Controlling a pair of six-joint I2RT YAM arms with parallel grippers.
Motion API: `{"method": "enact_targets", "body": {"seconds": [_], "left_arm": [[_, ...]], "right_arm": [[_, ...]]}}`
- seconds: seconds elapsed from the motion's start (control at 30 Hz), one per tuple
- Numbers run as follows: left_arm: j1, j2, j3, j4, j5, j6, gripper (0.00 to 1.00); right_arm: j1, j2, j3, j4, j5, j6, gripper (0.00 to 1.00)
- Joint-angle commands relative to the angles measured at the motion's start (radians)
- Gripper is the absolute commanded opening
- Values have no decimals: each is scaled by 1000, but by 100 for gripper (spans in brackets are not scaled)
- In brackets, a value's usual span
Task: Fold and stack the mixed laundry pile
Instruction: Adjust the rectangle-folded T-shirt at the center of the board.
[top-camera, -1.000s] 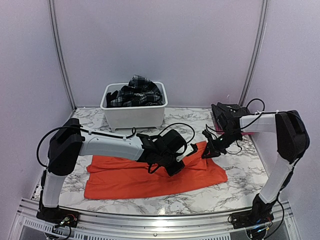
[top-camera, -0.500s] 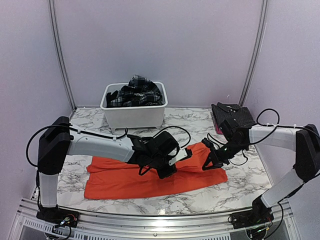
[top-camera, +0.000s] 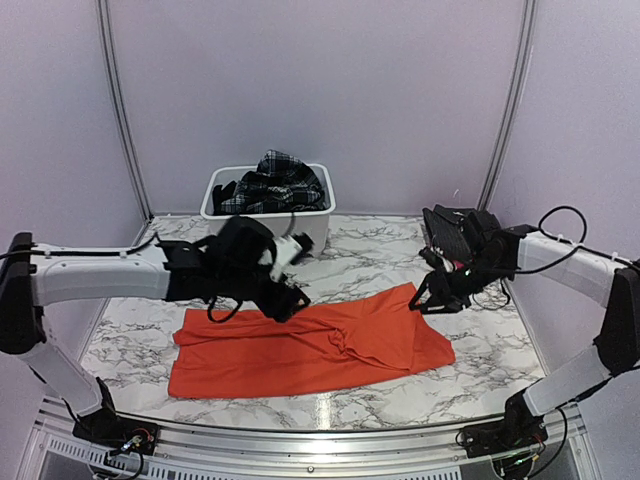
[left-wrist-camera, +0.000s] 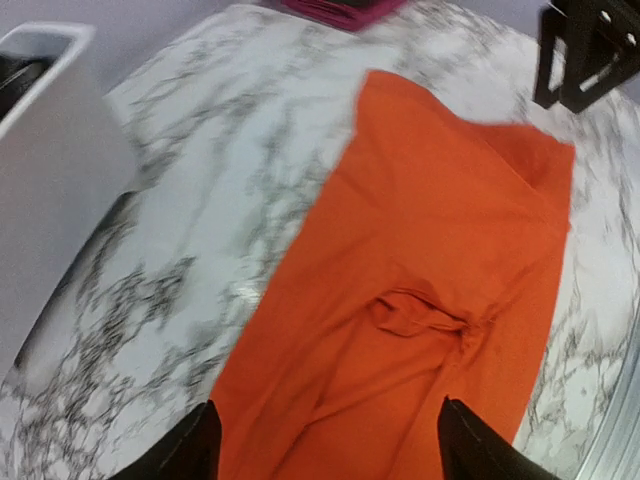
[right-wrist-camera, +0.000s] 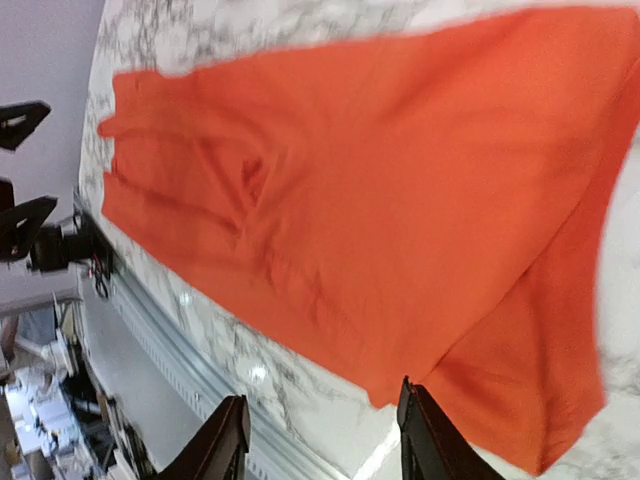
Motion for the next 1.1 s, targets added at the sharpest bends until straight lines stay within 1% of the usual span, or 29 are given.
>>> {"method": "enact_targets", "body": {"seconds": [0.0,0.03,0.07,0.1,0.23,0.27,0.3,0.37,0.43,0.5,0.57,0.7,0.87,1.07], "left_arm": [[201,-166,-104,62,14,-337,88],[240,-200,-128,61,10,-386,94],[275,-231,-149,62,11,-433,98],[310,-258,-170,62,16,-466,99],[446,-336,-229,31,25,-579,99],[528,-362,-265,6,55,-625,99],[557,-365,-276,-7,57,-641,99],[617,-364,-301,-29,108,-667,99],[661,-355,-321,-53,119,-682,99],[700,-334,-338,-82,142,-691,94],[723,-305,-344,-112,154,-697,87],[749,-253,-371,-130,176,-720,77],[764,-163,-373,-130,207,-721,70],[777,-90,-359,-145,199,-725,65]], "right_arm": [[-133,115,179,109,48,48,46],[-149,156,212,127,58,54,45],[-160,193,242,145,83,61,44],[-167,234,272,164,105,66,44],[-188,399,378,165,139,43,42],[-192,467,430,153,153,19,41],[-192,495,456,146,153,11,41],[-192,541,487,139,149,0,40],[-192,578,507,132,145,-7,38],[-192,604,512,133,133,-11,37],[-192,620,506,138,124,-11,37],[-190,652,491,142,128,-13,36],[-190,666,467,151,133,-13,33],[-190,668,451,152,129,-19,22]]}}
